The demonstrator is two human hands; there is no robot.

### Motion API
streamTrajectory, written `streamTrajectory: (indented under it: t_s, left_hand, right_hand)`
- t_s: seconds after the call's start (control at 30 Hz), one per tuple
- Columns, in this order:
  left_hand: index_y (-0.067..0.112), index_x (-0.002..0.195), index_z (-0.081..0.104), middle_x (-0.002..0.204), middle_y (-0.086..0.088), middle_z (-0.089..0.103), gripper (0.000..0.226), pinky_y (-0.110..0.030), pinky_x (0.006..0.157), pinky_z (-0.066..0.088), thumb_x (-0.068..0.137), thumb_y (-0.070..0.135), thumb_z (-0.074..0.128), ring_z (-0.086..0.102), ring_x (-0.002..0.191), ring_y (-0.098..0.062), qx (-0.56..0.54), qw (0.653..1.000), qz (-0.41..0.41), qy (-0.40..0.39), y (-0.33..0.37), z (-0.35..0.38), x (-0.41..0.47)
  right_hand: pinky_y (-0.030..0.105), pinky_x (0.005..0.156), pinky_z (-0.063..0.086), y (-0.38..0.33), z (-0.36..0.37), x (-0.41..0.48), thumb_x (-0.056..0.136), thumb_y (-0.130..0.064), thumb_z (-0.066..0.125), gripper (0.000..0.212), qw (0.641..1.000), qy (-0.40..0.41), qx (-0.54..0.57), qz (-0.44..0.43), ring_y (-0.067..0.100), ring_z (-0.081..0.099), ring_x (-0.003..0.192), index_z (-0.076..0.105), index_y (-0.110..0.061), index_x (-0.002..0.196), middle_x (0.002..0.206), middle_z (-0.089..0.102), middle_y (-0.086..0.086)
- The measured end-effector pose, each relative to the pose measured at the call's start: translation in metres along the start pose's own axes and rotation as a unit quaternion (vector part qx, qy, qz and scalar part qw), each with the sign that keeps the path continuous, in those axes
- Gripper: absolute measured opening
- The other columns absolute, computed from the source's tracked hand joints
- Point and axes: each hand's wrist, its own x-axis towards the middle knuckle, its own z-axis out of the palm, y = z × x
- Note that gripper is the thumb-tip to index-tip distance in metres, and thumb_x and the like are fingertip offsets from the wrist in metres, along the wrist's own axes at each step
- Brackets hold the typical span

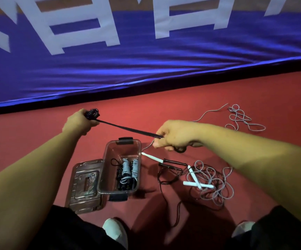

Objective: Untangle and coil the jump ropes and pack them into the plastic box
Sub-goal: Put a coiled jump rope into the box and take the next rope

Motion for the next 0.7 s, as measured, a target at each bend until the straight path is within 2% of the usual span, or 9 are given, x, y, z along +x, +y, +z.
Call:
streamTrajectory:
  t_s: [0.1,0.2,0.23,0.3,0.4,0.47,0.53,0.63,0.7]
  left_hand:
    - [0.026,0.125,0.056,0.112,-0.013,0.067,0.052,-0.044,0.083,0.054,0.079,0.035,0.079,0.066,0.095,-0.035,0.083,0.996,0.023,0.002,0.000,0.006,0.000]
    - [0.029,0.127,0.056,0.116,-0.012,0.066,0.050,-0.040,0.083,0.051,0.082,0.036,0.075,0.064,0.104,-0.034,0.181,0.982,0.056,-0.014,0.014,0.010,-0.016]
    - [0.031,0.126,0.056,0.115,-0.010,0.067,0.048,-0.039,0.082,0.051,0.082,0.039,0.074,0.064,0.103,-0.032,0.238,0.967,0.083,-0.031,0.022,0.012,-0.025]
    - [0.037,0.126,0.056,0.112,-0.001,0.068,0.048,-0.037,0.080,0.054,0.082,0.048,0.071,0.066,0.101,-0.026,0.339,0.922,0.156,-0.108,0.039,0.019,-0.045]
    - [0.043,0.123,0.057,0.109,0.008,0.069,0.063,-0.030,0.077,0.053,0.068,0.067,0.074,0.066,0.099,-0.019,0.380,0.857,0.239,-0.253,0.068,0.039,-0.087]
    - [0.035,0.113,0.063,0.104,0.008,0.071,0.070,-0.026,0.074,0.048,0.058,0.077,0.074,0.067,0.098,-0.018,0.337,0.837,0.301,-0.309,0.089,0.054,-0.124]
    - [0.029,0.101,0.067,0.093,0.008,0.073,0.062,-0.022,0.072,0.045,0.062,0.076,0.073,0.068,0.089,-0.013,0.242,0.830,0.349,-0.363,0.111,0.068,-0.162]
    - [0.022,0.086,0.067,0.073,0.005,0.069,0.044,-0.026,0.064,0.050,0.072,0.062,0.075,0.060,0.064,-0.004,0.063,0.838,0.377,-0.390,0.136,0.066,-0.197]
    - [0.020,0.088,0.067,0.074,-0.001,0.070,0.035,-0.031,0.059,0.052,0.075,0.051,0.077,0.056,0.058,-0.005,-0.040,0.831,0.378,-0.407,0.146,0.052,-0.203]
  right_hand:
    - [0.017,0.038,0.030,-0.011,0.005,-0.002,0.099,-0.032,0.051,0.029,0.998,-0.012,-0.034,-0.052,0.010,0.034,0.036,0.066,-0.007,0.094,0.047,0.048,-0.002]
    - [0.018,0.045,0.035,-0.024,0.004,-0.004,0.099,-0.028,0.052,0.026,0.990,0.020,-0.063,-0.122,0.009,0.041,0.043,0.067,-0.012,0.085,0.053,0.057,-0.002]
    - [0.018,0.049,0.036,-0.027,0.001,-0.006,0.098,-0.026,0.052,0.025,0.987,0.041,-0.061,-0.145,0.008,0.043,0.047,0.067,-0.013,0.082,0.057,0.060,-0.004]
    - [0.024,0.056,0.036,-0.030,-0.008,-0.004,0.098,-0.020,0.052,0.026,0.980,0.100,0.012,-0.170,0.012,0.045,0.056,0.065,-0.016,0.076,0.061,0.063,-0.003]
    - [0.025,0.051,0.031,-0.021,-0.028,0.008,0.100,-0.014,0.048,0.030,0.954,0.198,0.167,-0.150,0.015,0.039,0.053,0.060,-0.013,0.073,0.056,0.056,0.002]
    - [0.024,0.048,0.026,-0.007,-0.041,0.019,0.102,-0.018,0.044,0.032,0.934,0.231,0.252,-0.110,0.014,0.032,0.048,0.056,-0.013,0.072,0.050,0.047,-0.001]
    - [0.024,0.048,0.022,0.011,-0.055,0.024,0.103,-0.021,0.042,0.033,0.913,0.253,0.316,-0.054,0.012,0.025,0.046,0.052,-0.013,0.072,0.046,0.036,-0.005]
    - [0.023,0.047,0.019,0.034,-0.072,0.023,0.103,-0.025,0.041,0.032,0.894,0.289,0.342,0.010,0.008,0.022,0.040,0.048,-0.015,0.074,0.049,0.030,-0.005]
    - [0.022,0.047,0.017,0.047,-0.080,0.022,0.103,-0.026,0.041,0.031,0.887,0.316,0.336,0.035,0.006,0.021,0.036,0.048,-0.016,0.074,0.051,0.030,-0.003]
